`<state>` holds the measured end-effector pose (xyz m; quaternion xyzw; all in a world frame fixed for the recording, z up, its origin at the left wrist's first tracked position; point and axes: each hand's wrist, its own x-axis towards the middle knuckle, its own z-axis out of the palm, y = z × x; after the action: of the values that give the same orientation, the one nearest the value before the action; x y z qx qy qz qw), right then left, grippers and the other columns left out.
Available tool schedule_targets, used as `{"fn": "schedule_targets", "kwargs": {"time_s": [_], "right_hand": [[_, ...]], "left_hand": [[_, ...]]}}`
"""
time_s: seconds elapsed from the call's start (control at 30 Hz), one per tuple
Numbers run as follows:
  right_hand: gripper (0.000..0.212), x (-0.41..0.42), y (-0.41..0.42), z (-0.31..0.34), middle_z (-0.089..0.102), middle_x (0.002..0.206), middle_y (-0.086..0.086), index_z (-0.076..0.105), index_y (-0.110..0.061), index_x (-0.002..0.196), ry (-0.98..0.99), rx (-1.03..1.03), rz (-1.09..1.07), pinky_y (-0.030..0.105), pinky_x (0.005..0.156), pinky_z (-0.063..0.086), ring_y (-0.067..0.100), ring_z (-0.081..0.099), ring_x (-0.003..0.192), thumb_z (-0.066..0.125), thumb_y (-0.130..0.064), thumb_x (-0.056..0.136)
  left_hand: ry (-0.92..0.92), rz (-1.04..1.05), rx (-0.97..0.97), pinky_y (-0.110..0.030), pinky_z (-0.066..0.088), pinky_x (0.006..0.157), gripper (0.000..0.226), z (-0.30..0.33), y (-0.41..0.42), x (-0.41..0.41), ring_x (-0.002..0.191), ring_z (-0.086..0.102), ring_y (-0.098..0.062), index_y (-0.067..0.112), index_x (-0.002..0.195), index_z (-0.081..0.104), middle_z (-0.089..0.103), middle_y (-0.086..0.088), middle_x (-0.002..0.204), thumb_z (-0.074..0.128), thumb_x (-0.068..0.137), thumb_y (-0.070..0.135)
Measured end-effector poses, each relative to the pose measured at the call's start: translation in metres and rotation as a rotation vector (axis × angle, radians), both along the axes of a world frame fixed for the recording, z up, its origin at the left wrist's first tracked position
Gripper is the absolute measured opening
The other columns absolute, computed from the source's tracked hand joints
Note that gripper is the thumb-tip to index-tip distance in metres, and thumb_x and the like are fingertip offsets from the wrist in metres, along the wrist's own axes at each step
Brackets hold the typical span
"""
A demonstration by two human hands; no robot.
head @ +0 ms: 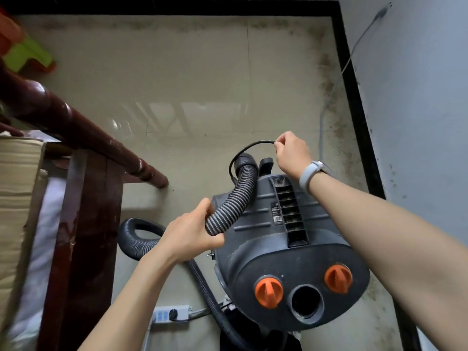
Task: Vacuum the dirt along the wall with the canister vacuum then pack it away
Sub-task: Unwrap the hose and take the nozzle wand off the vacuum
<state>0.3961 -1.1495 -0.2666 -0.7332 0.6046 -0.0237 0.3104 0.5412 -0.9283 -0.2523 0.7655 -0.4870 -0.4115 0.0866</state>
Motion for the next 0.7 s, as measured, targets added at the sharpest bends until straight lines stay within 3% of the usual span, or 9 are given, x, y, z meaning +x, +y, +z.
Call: {"fn": "schedule_targets", "kwargs": {"time_s": [0.17,0.27,0.37,0.43,0.53,0.6,0.67,0.7], "right_hand": [[0.024,0.008,0.000,-0.007,0.054,0.125,0.016,0.060,-0.009,0.114,-0.051,0.041,-0.099,0.034,0.100,0.035,0.032,0.046,0.119,0.046,-0.017,0.096],[0.034,0.012,0.024,-0.004,0.046,0.129,0.019,0.055,-0.005,0.123,-0.129,0.044,-0.178,0.030,0.102,0.029,0.033,0.044,0.121,0.048,-0.025,0.096],[0.039,0.021,0.044,0.002,0.056,0.096,0.015,0.058,-0.008,0.089,-0.134,0.201,-0.175,0.031,0.084,0.037,0.028,0.050,0.095,0.050,-0.046,0.090],[0.043,0.025,0.040,0.013,0.061,0.093,0.011,0.057,-0.010,0.079,-0.224,0.364,-0.249,0.033,0.086,0.046,0.027,0.058,0.091,0.056,-0.053,0.085],[0.036,0.026,0.030,0.034,0.064,0.109,0.012,0.058,-0.010,0.090,-0.303,0.561,-0.280,0.041,0.093,0.049,0.029,0.062,0.100,0.066,-0.044,0.082],[0.024,0.026,0.031,0.039,0.064,0.105,0.014,0.059,-0.010,0.079,-0.201,0.584,-0.172,0.043,0.092,0.050,0.030,0.062,0.097,0.068,-0.031,0.082],[0.017,0.021,0.037,0.045,0.065,0.097,0.015,0.054,-0.009,0.074,-0.078,0.553,-0.113,0.039,0.083,0.055,0.031,0.064,0.089,0.063,-0.022,0.082],[0.015,0.016,0.040,0.047,0.064,0.089,0.013,0.053,-0.008,0.077,-0.067,0.572,-0.114,0.032,0.069,0.057,0.028,0.064,0.078,0.060,-0.020,0.083]], "left_hand": [[-0.030,0.001,-0.077,-0.032,0.047,0.081,0.060,0.005,0.004,0.006,0.098,0.061,-0.017,0.050,0.123,0.042,0.066,0.013,0.103,0.065,0.070,0.066],[-0.072,0.014,-0.276,-0.029,0.045,0.072,0.057,0.012,0.015,0.000,0.091,0.065,-0.019,0.054,0.122,0.039,0.069,0.013,0.093,0.064,0.071,0.060],[-0.090,-0.011,-0.396,-0.027,0.045,0.068,0.060,0.021,0.035,-0.015,0.088,0.065,-0.014,0.054,0.125,0.042,0.069,0.017,0.100,0.054,0.066,0.062],[-0.082,-0.019,-0.450,-0.025,0.047,0.067,0.062,0.028,0.046,-0.026,0.090,0.065,-0.011,0.049,0.127,0.047,0.067,0.020,0.108,0.050,0.066,0.062],[-0.090,-0.072,-0.535,-0.023,0.052,0.062,0.059,0.038,0.055,-0.039,0.087,0.067,-0.010,0.042,0.128,0.045,0.070,0.016,0.102,0.053,0.071,0.057],[-0.101,-0.113,-0.548,-0.025,0.053,0.061,0.060,0.043,0.058,-0.045,0.086,0.067,-0.011,0.037,0.129,0.049,0.070,0.013,0.097,0.053,0.073,0.057],[-0.064,-0.162,-0.465,-0.027,0.051,0.069,0.065,0.046,0.063,-0.047,0.095,0.063,-0.008,0.040,0.133,0.044,0.067,0.015,0.104,0.049,0.073,0.064],[-0.024,-0.193,-0.398,-0.027,0.050,0.075,0.066,0.046,0.066,-0.048,0.103,0.059,-0.005,0.046,0.134,0.038,0.064,0.018,0.112,0.048,0.072,0.067]]}}
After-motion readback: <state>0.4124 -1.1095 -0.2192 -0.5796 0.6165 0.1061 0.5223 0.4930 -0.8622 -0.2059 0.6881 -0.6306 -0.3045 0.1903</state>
